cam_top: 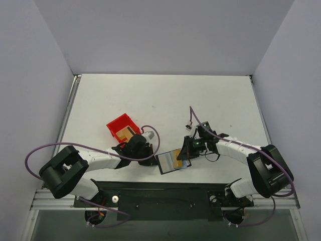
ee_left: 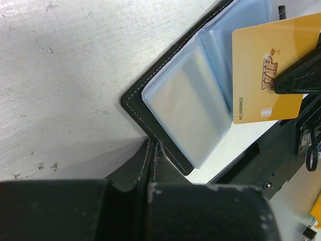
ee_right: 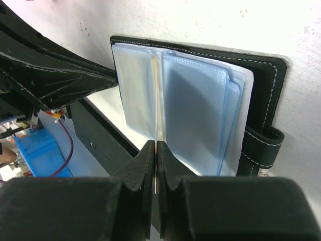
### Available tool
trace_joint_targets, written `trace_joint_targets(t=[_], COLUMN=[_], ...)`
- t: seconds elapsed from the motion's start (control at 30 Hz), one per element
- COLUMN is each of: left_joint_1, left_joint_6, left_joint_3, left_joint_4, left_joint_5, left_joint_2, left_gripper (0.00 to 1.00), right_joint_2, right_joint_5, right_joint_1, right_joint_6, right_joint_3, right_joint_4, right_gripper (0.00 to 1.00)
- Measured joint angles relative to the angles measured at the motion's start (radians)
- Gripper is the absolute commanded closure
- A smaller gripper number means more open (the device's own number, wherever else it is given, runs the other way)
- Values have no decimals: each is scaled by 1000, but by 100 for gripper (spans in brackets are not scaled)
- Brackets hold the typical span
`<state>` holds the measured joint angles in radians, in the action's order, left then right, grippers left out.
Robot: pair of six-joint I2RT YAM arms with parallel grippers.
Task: Put the credit cards into the card holder
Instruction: Insert the credit card into the card holder.
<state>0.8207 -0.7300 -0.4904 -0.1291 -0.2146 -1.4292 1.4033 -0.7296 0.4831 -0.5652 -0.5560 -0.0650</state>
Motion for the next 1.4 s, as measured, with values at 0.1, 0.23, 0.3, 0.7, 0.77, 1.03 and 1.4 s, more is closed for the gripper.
trace_joint_targets(t=[0.1,0.23,0.3,0.7,0.77,1.03,1.4], left_joint_1=[0,0,0,0,0,0,0], left_joint_6=[0,0,-1,-1,-1,0,0], left_joint_3=[0,-1,-2,-6,-7,-14,-19], left_joint_4=[-3,-7,-7,-8,-7,-6,-6], left_joint_5=[-1,-3,-3,-3,-3,-3,-3], left_joint_2=[-2,-5,-6,-11,-11,-18,-24], left_gripper=[100,100,100,100,100,100,100], right_joint_2=[14,48,65,127,140,180,212], right_joint_5=[-16,-29,-37,-72,-79,-106,-158], right_joint_1=[0,-5,-7,-32,-33,-33,-39], right_joint_6=[18,42,51,99,101,121,122], right_joint_3=[0,-2,-2,-45,-55,-80,-84], right_joint_4=[7,16,19,25,27,35,35], right_gripper=[100,100,100,100,100,100,100])
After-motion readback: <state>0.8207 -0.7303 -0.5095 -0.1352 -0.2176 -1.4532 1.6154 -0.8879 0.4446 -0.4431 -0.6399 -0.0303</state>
